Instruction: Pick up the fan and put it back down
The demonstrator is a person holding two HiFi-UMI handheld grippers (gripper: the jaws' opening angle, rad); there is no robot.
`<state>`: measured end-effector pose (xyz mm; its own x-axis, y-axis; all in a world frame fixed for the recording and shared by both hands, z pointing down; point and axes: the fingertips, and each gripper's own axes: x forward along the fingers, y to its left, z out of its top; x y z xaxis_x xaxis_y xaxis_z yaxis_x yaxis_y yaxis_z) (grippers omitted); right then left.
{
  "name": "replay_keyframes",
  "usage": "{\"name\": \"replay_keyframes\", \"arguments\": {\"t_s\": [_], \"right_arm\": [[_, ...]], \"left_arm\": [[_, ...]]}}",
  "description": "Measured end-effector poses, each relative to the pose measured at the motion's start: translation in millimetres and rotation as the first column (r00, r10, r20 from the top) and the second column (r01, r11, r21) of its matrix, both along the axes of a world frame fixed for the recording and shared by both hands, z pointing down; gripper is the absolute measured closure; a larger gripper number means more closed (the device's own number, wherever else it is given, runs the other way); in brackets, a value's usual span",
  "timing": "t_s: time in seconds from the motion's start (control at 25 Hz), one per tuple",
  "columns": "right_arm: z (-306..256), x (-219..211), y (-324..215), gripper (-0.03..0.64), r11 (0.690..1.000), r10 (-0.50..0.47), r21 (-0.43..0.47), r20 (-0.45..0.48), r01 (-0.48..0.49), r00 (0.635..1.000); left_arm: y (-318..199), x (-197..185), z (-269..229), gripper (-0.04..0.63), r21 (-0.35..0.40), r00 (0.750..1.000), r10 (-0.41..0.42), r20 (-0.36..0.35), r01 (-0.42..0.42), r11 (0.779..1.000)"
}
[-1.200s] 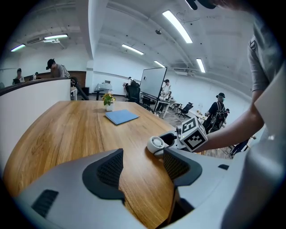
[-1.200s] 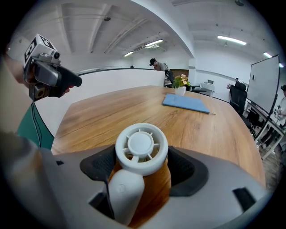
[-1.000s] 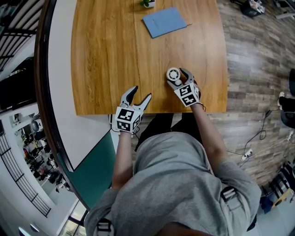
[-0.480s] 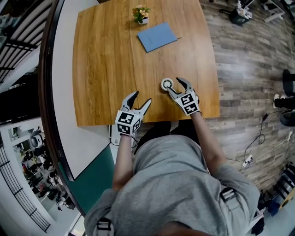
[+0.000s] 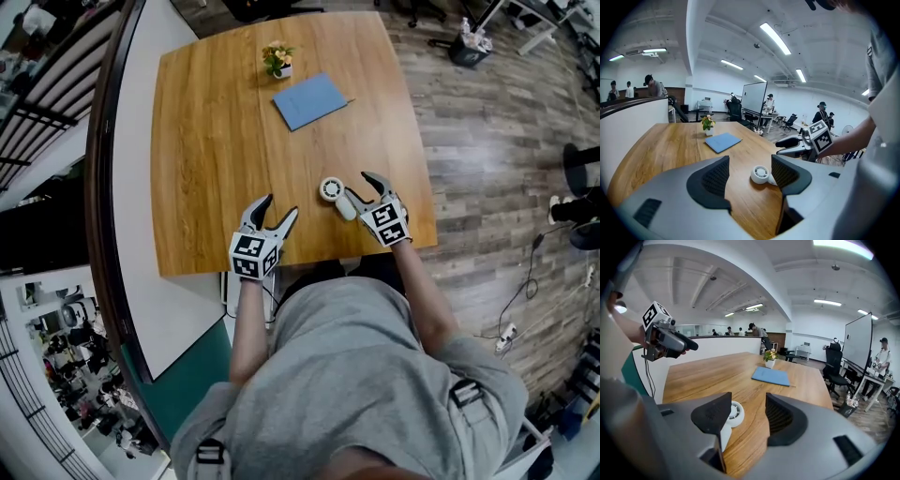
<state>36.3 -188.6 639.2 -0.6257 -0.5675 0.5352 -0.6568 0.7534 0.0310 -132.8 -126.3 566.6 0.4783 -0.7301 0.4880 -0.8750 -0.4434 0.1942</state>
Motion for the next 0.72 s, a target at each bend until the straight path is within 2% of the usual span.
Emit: {"name": "replay_keyframes", "arguments": {"t_s": [0.16,0.72], "right_arm": [[-9,11,2,0.379,1.0,0.004,0.028,-0.02,-0.003,1.0],[-20,31,-4,0.373,0.998,0.05,0.041,-0.05,-0.048,0.997]], "left_arm": [[-4,-2,-7,0.301,0.013,1.0,-0.004,0.001,0.004,1.0],[-13,3,-18,0.301,0.038,1.0,0.011,-0.005,-0.01,0.999]]}}
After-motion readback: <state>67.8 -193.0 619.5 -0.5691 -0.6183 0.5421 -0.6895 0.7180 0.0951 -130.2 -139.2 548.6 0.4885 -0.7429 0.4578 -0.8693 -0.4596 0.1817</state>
